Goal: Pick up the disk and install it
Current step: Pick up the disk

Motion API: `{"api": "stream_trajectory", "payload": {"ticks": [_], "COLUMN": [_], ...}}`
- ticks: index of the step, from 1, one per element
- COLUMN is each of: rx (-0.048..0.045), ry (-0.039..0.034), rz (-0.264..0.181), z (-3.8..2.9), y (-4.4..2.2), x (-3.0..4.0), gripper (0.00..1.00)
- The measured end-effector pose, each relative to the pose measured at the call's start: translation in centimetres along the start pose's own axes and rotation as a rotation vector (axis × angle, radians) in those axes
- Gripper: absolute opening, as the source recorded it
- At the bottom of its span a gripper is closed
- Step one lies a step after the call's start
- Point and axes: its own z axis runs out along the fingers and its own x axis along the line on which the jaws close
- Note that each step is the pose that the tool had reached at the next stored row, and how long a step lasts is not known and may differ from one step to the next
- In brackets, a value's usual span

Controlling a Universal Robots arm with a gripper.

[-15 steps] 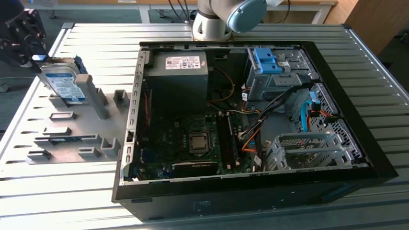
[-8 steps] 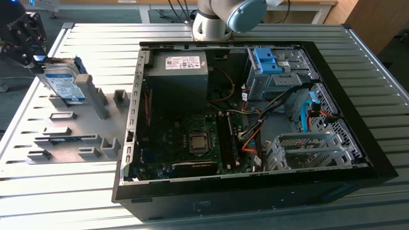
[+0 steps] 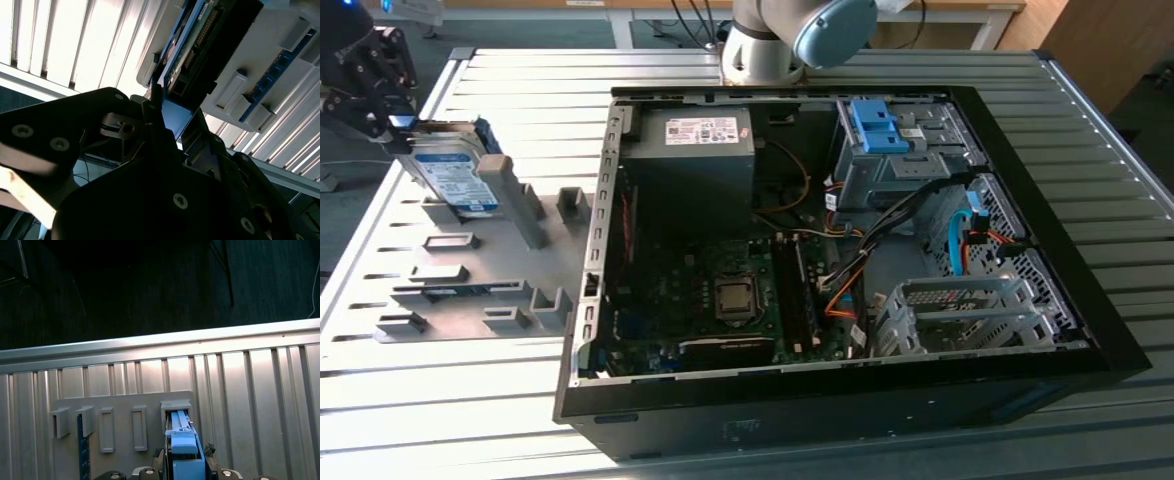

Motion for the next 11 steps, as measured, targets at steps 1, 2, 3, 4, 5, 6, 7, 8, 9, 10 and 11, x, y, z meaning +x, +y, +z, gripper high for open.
{"api": "stream_trajectory", "payload": {"ticks": [1,2,3,4,5,6,7,8,9,10,11], "rx": [0.0000,0.0002,0.0003,0.0002,0.0002,0.0002,0.0002,0.0001,0.0002,0.0001,0.0001], "ry": [0.0001,0.0000,0.0000,0.0000,0.0000,0.0000,0.0001,0.0001,0.0001,0.0001,0.0000], "rz": [0.000,0.000,0.000,0.000,0.000,0.000,0.000,0.000,0.000,0.000,0.000], "z": [0.01,0.02,0.02,0.02,0.02,0.02,0.02,0.02,0.02,0.02,0.02], "y": [0.08,0.11,0.11,0.11,0.11,0.12,0.12,0.12,0.12,0.12,0.12], "x": [-0.01,-0.03,-0.03,-0.03,-0.04,-0.04,-0.04,-0.04,-0.04,-0.04,-0.04], "gripper": [0.42,0.42,0.42,0.42,0.42,0.42,0.42,0.42,0.42,0.42,0.42]}}
